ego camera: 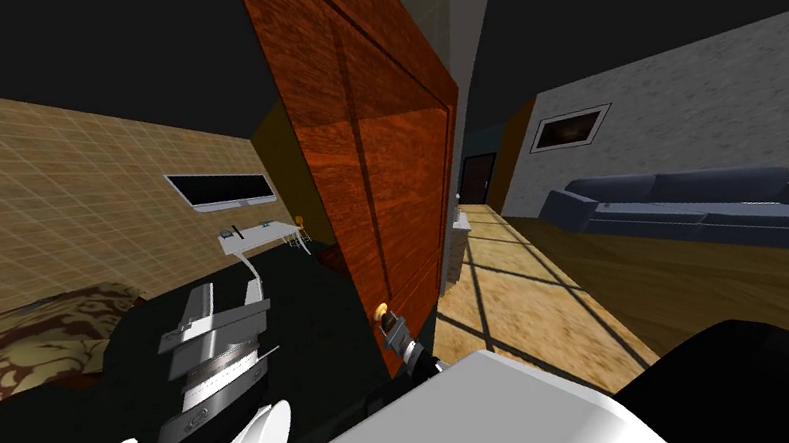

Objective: Push the door open

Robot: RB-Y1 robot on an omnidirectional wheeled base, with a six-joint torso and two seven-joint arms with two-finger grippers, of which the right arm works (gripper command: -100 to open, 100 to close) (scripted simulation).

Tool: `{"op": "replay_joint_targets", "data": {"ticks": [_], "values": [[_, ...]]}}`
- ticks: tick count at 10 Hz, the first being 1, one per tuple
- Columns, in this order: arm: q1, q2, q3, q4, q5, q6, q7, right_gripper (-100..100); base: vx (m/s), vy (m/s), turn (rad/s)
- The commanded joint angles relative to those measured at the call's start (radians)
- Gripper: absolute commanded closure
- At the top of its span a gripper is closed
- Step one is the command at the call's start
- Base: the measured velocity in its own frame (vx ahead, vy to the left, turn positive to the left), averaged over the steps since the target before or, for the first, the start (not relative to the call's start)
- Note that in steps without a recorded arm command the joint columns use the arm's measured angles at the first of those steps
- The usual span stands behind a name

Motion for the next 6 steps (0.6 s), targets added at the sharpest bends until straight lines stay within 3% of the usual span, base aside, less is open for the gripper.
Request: {"op": "replay_joint_targets", "data": {"ticks": [1,4,6], "values": [[-0.003,-0.015,-0.024,-0.006,-0.013,-0.003,0.005,100,0.136,0.130,-0.045],[-0.006,-0.027,-0.055,-0.007,-0.031,-0.004,0.012,100,0.150,0.165,-0.063],[-0.007,-0.029,-0.063,-0.007,-0.036,-0.004,0.013,100,0.083,0.089,-0.013]]}}
